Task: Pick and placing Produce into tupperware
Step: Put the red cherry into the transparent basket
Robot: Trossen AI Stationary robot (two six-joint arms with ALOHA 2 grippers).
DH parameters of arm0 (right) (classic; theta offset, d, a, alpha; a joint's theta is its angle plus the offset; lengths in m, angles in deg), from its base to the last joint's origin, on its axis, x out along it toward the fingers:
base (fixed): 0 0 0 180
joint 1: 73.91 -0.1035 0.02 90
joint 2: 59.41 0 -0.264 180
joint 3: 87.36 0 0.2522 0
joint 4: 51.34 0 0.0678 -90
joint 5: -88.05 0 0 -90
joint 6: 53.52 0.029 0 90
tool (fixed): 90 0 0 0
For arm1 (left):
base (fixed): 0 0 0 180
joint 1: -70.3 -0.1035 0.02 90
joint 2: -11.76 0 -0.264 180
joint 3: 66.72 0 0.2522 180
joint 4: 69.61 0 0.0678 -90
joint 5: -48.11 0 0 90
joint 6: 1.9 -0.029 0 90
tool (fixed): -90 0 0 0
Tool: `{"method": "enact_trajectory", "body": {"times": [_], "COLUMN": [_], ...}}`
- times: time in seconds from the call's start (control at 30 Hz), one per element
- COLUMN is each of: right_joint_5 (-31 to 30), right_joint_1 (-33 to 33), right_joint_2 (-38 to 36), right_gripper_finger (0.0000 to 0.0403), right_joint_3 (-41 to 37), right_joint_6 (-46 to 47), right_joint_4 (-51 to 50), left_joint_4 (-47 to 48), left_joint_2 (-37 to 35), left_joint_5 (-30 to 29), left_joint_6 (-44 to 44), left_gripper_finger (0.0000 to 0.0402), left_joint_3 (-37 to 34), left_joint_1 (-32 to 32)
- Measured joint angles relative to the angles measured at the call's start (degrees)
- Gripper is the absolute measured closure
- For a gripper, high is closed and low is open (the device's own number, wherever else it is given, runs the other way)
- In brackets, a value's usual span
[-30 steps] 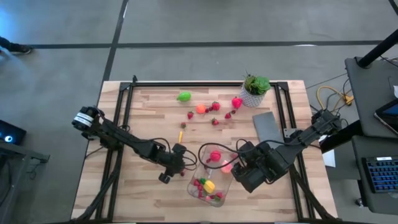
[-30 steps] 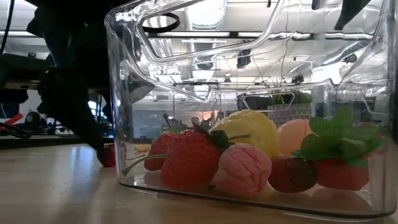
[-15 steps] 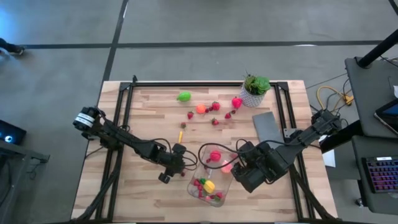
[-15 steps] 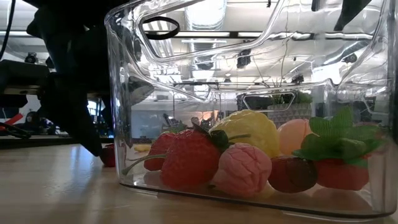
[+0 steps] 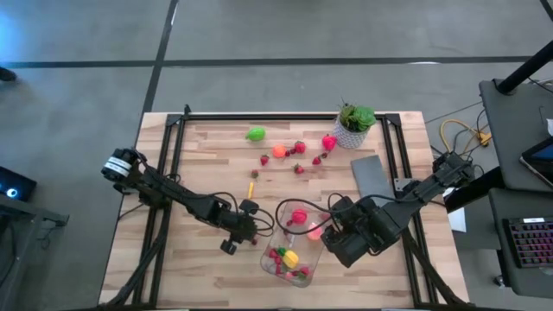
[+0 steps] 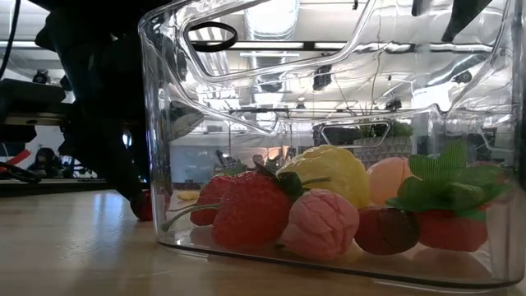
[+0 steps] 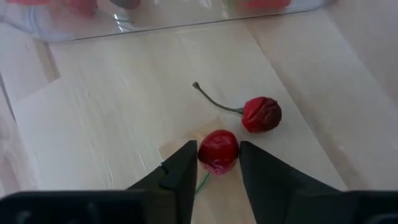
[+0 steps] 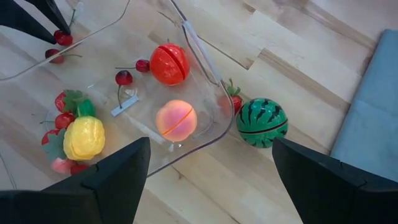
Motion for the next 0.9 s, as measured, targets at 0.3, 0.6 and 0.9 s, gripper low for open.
{"method": "enact_trajectory", "body": {"times": [0.3, 0.6, 0.9], "right_joint_5": [0.0, 0.0, 0.0], "right_joint_1": [0.0, 0.0, 0.0], "right_joint_2": [0.0, 0.0, 0.0], "right_gripper_finger": [0.0074, 0.0074, 0.0074], "right_joint_3": [0.0, -0.2, -0.2], "right_joint_6": [0.0, -0.2, 0.0], "right_joint_4": [0.0, 0.1, 0.1], "left_joint_4": [-0.1, 0.1, 3.8], "left_joint_2": [0.0, 0.0, -1.3], "left_joint_5": [0.0, 0.0, -1.6], "left_joint_6": [0.0, 0.0, -0.4], "left_gripper_finger": [0.0302, 0.0302, 0.0302], "left_joint_3": [0.0, 0.0, 2.3], "left_joint_1": [0.0, 0.0, 0.0]}}
